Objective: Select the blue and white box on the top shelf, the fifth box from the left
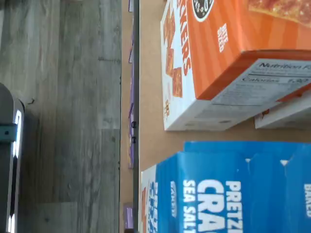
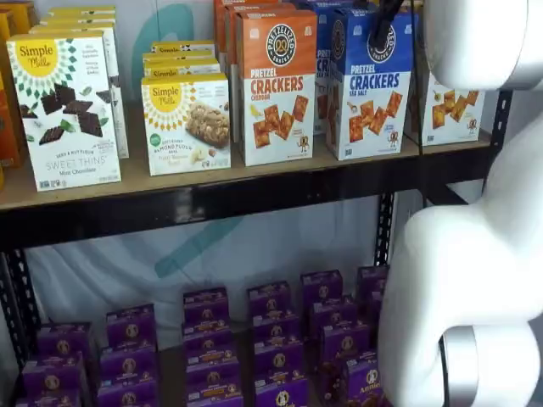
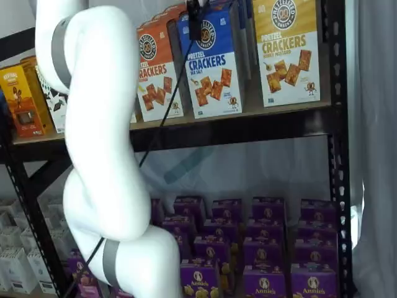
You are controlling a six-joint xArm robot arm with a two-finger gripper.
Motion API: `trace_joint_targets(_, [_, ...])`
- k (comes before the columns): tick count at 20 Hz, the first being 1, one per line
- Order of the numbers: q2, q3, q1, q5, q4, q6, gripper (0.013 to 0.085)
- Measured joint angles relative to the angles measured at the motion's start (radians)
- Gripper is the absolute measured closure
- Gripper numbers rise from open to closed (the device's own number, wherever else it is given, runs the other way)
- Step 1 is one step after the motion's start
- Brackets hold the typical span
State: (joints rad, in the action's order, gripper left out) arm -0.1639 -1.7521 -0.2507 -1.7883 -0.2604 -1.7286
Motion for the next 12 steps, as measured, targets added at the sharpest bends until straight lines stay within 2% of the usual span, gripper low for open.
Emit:
trace_joint_targets(8, [-0.012, 0.012, -0.005, -0.01, -0.001, -0.004, 0.013])
trace_joint_targets(10, [-0.015, 0.015, -0.008, -0.011, -0.002, -0.007, 0.021])
trace_joint_targets(11, [-0.018, 0.018, -0.009, -0.009, -0.003, -0.007, 0.021])
trace_joint_targets(12, [-0.021, 0.022, -0.011, -0.006, -0.005, -0.009, 0.025])
